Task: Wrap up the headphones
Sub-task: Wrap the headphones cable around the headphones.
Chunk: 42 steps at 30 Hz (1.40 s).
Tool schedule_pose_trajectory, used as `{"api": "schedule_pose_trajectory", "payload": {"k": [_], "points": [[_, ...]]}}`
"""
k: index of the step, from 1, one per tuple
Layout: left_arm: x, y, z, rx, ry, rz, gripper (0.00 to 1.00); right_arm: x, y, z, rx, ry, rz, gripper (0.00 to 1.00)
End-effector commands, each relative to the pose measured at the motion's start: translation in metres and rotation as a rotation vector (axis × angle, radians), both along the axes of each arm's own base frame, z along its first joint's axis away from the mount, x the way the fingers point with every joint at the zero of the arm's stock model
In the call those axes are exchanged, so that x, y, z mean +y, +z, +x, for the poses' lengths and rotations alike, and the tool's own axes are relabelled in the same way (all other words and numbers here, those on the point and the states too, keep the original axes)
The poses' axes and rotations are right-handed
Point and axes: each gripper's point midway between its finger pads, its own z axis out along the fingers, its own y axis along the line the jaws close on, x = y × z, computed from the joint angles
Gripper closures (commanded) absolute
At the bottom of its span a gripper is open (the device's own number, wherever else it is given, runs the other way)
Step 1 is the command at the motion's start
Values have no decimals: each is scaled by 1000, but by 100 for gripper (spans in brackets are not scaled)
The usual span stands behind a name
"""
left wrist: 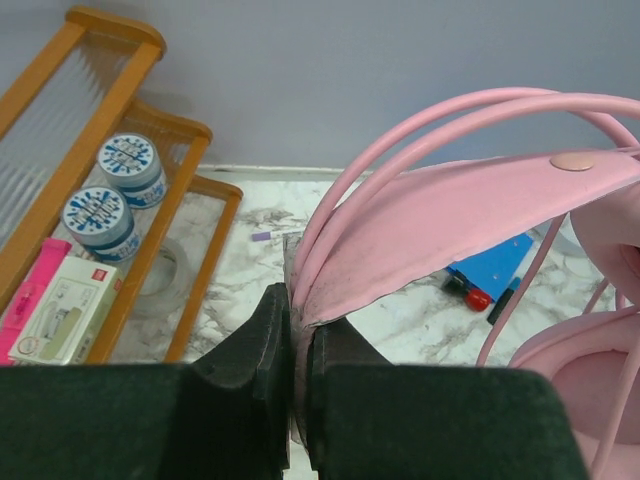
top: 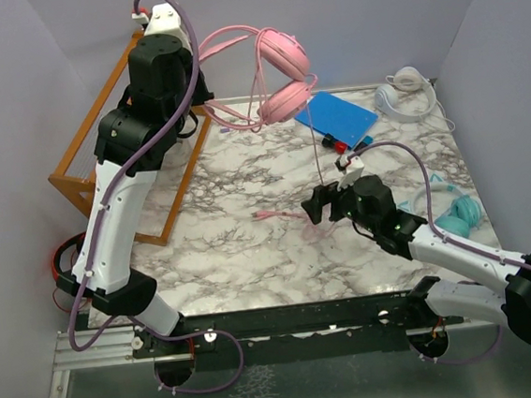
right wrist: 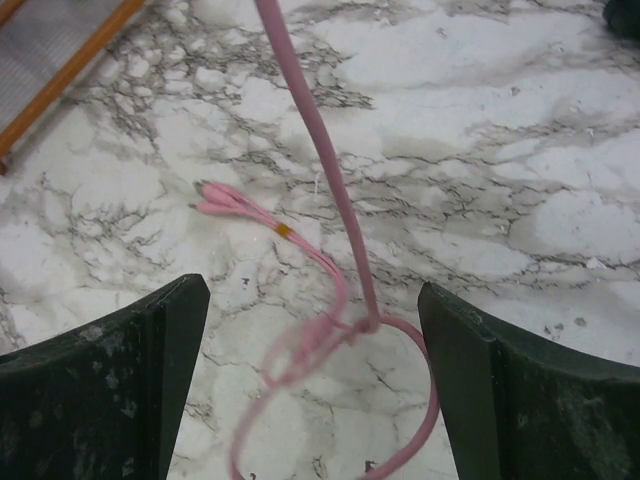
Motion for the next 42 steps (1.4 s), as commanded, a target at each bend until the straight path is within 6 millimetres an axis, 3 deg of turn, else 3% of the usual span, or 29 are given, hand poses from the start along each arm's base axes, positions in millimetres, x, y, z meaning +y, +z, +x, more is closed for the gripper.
{"api": "schedule_pose_trajectory", "payload": {"k": [1,3,7,10,12,18,23,29,33,38,42], "points": [[38,66,-2,-192,143,-127,100,-25,-26,0,94,-131,-82,5],[46,64,1,-187,160,-129,100,-28,-29,0,102,-147,-87,7],[50,55,11,-158,135,-158,100,-24,-31,-2,111,-126,-75,29],[53,50,20,-136,105,-192,100,-21,-28,-2,110,-116,-59,65],[57,47,25,-123,91,-214,100,-19,-25,-2,98,-112,-48,70],[62,42,31,-104,74,-238,100,8,6,-1,-54,68,-8,43],[63,41,28,-100,73,-241,100,29,19,28,-101,88,-31,37],[59,46,23,-106,40,-247,100,66,29,55,-186,165,20,23],[56,49,19,-111,24,-255,100,88,34,83,-268,181,36,2],[58,53,14,-123,23,-253,100,113,29,124,-299,265,69,0],[57,54,12,-124,15,-257,100,118,19,160,-335,260,36,0]]}}
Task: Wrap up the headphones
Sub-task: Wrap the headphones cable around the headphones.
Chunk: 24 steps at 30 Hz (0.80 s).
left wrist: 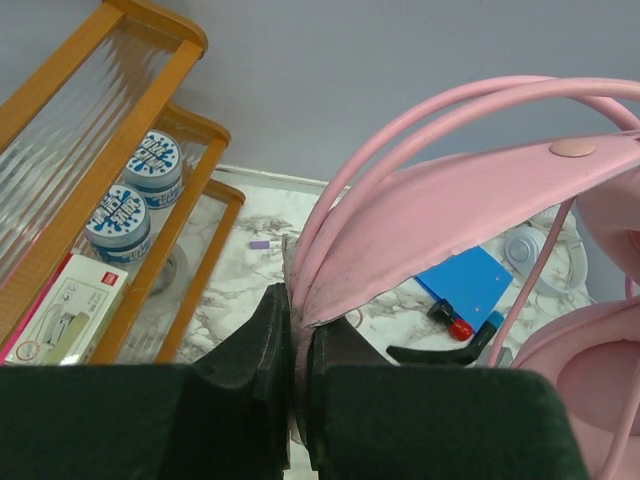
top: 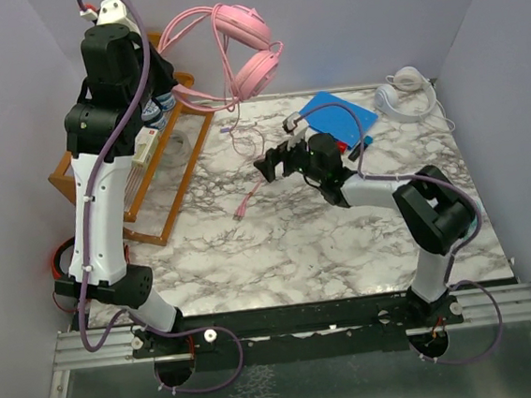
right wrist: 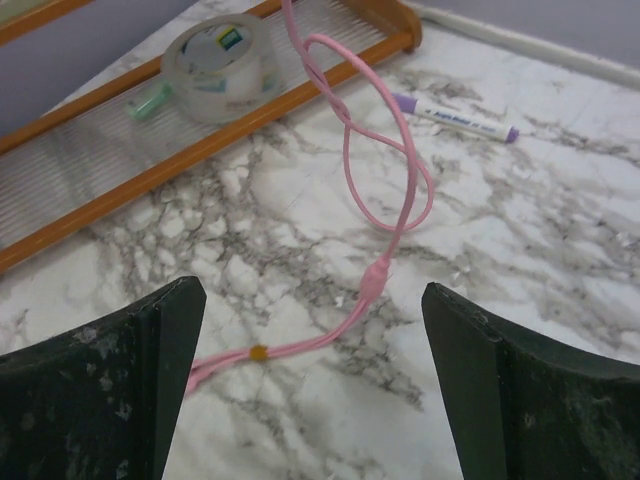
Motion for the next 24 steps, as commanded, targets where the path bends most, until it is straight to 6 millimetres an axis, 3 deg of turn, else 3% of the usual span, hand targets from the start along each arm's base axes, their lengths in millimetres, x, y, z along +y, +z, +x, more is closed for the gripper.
{"api": "schedule_pose_trajectory", "payload": {"k": [1,10,12,14,16,18,24], "points": [[-4,48,-18,-141,-32,-101,100,11,7,40,-99,16,-19,0],[-6,44,-15,-132,-38,-101,100,29,-30,110,-42,17,-63,7],[-7,42,-13,-126,-43,-102,100,36,-33,116,-24,32,-67,23],[-6,38,-11,-117,-33,-98,100,38,-32,120,-11,22,-56,48],[-3,35,-8,-110,-10,-98,100,38,-29,117,-4,26,-41,80],[-3,30,-2,-89,-20,-136,100,35,-20,107,1,29,-17,96],[-2,6,36,28,-99,-319,100,9,9,54,32,25,59,100]]}}
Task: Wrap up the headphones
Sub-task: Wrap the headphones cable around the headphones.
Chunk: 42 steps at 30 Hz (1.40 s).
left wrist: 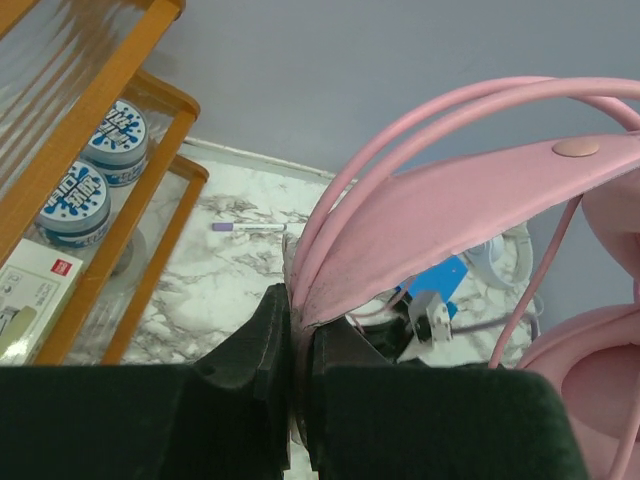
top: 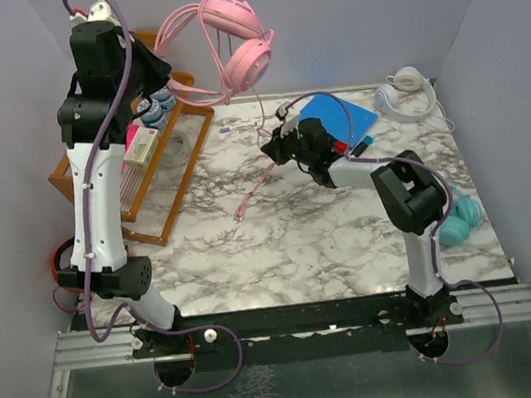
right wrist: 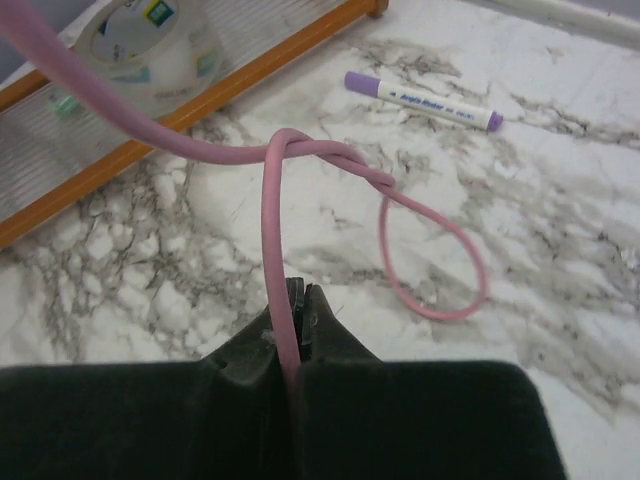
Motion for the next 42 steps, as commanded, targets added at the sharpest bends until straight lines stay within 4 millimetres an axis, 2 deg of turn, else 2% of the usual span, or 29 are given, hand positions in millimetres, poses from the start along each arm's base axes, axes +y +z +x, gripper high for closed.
{"api": "schedule_pose_trajectory", "payload": {"k": [1,4,7,10,11,14,17,22,25,28,31,33,36,37,38,40,41,42], "points": [[-2,14,33,-11,-49,-242,100,-13,51,-40,-15,24,99,100],[23,6,53,15,49,-316,100,-23,55,-80,26,76,119,100],[49,-2,63,25,201,-357,100,-31,56,-125,78,134,142,100],[102,-1,56,-10,445,-360,100,-56,68,-157,88,85,164,100],[114,3,50,-28,500,-354,100,-72,77,-164,73,25,160,100],[149,7,30,-67,650,-324,100,-128,83,-164,69,-245,84,100],[174,6,16,-73,712,-306,100,-191,94,-164,40,-541,48,100],[208,-1,0,-68,797,-362,100,-268,103,-187,45,-913,81,99],[224,1,-11,-86,854,-373,100,-303,100,-203,29,-1085,132,99],[232,3,-16,-95,875,-369,100,-336,95,-221,31,-1286,239,100],[236,3,-17,-94,875,-367,100,-381,81,-254,24,-1593,423,100],[240,2,-17,-90,877,-365,100,-393,80,-263,-5,-1656,434,99],[243,0,-17,-84,880,-364,100,-392,84,-260,-11,-1649,390,99],[242,-1,-17,-83,873,-366,100,-387,86,-255,-2,-1618,340,93],[240,0,-16,-81,859,-369,100,-379,90,-248,10,-1570,306,74],[233,1,-13,-77,816,-379,100,-360,96,-232,27,-1454,228,13],[227,2,-12,-74,784,-385,100,-352,97,-226,32,-1410,211,2],[222,4,-11,-72,755,-392,100,-347,97,-222,41,-1389,209,0]]}}
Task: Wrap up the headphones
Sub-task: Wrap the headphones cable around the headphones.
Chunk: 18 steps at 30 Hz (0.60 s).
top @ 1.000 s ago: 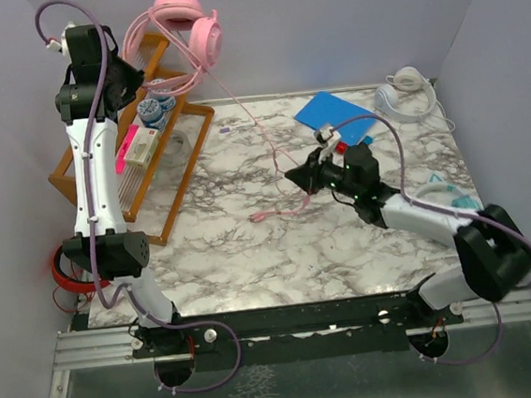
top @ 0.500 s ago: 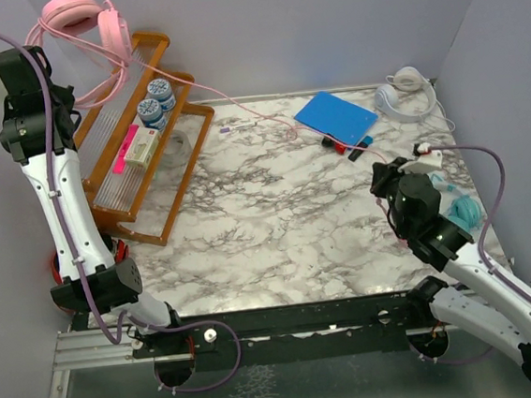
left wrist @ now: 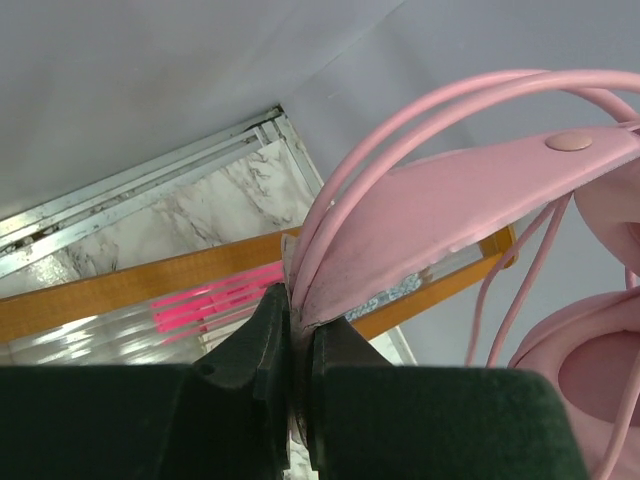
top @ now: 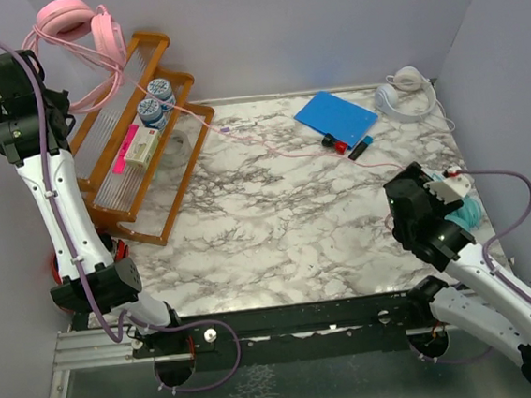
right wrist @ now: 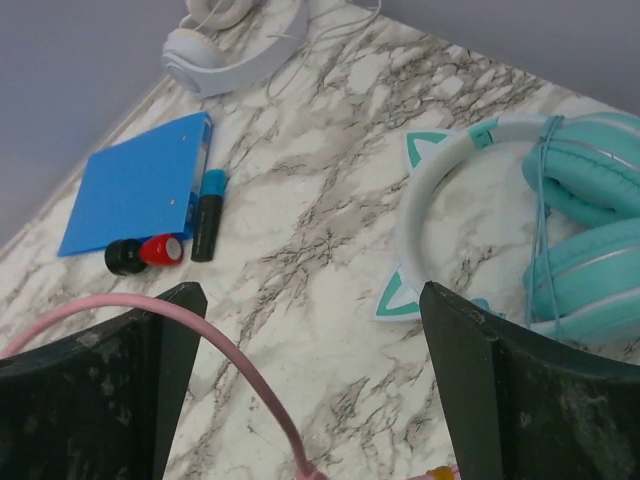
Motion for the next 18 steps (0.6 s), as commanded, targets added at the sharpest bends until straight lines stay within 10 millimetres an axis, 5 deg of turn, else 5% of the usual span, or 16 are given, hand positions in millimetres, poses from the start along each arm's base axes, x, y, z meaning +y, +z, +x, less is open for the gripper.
{"api": "schedule_pose_trajectory", "payload": {"k": [1,4,9,18], "points": [[-14,48,4,-189,-86,-17,100,22,21,22,16,129,-62,0],[-30,57,1,-212,-173,-15,100,49,30,38,18,312,-123,0],[-69,71,-4,-246,-361,5,100,125,63,48,-135,806,-272,0],[-152,90,-9,-317,-565,2,100,196,81,46,-232,1168,-276,0]]}}
